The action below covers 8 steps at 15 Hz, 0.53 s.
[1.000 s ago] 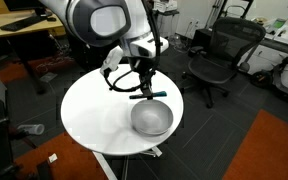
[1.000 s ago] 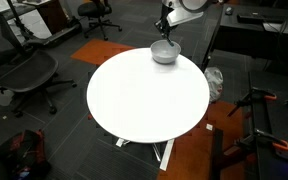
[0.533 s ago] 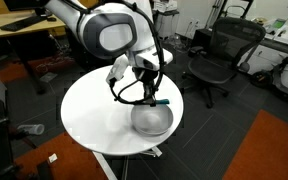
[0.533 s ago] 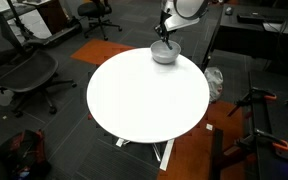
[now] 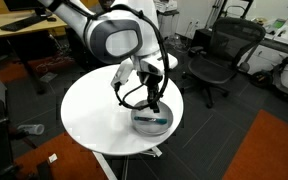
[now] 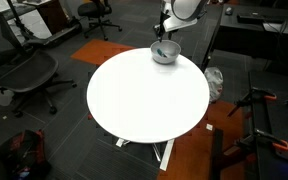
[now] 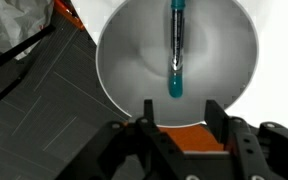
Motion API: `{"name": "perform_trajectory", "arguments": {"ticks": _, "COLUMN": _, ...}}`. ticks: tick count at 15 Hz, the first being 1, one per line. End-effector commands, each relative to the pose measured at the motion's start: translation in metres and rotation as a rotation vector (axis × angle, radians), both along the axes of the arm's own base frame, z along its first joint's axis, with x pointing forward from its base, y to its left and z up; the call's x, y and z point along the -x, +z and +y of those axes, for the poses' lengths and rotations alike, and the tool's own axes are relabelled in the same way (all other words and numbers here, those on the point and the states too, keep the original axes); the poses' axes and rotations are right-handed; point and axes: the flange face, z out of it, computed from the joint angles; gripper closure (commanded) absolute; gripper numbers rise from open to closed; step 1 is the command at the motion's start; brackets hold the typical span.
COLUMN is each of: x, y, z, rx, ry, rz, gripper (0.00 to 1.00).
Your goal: Place the green marker inside the grey bowl on the table
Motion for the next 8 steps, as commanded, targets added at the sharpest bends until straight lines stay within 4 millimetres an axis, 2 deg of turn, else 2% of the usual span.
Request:
{"name": "perform_trajectory", "arguments": {"ticks": 1, "x": -0.0073, "y": 0.0031, "z": -0.0050, "rx": -0.001, "ry": -0.005, "rz": -0.008, "gripper": 0.12}}
{"name": "perform_trajectory", "arguments": {"ticks": 2, "x": -0.0078, "y": 0.0034, "z": -0.0055, "rx": 0.000, "ry": -0.005, "rz": -0.010, "gripper": 0.03}}
{"name": "perform_trajectory", "arguments": {"ticks": 3, "x": -0.0082, "y": 0.0037, "z": -0.0061, "rx": 0.000, "ry": -0.007, "rz": -0.010, "gripper": 0.00}}
{"name": "perform_trajectory", "arguments": {"ticks": 8, "x": -0.0088, "y": 0.0064, "z": -0.0079, "rx": -0.005, "ry": -0.010, "rz": -0.020, "gripper": 0.00}}
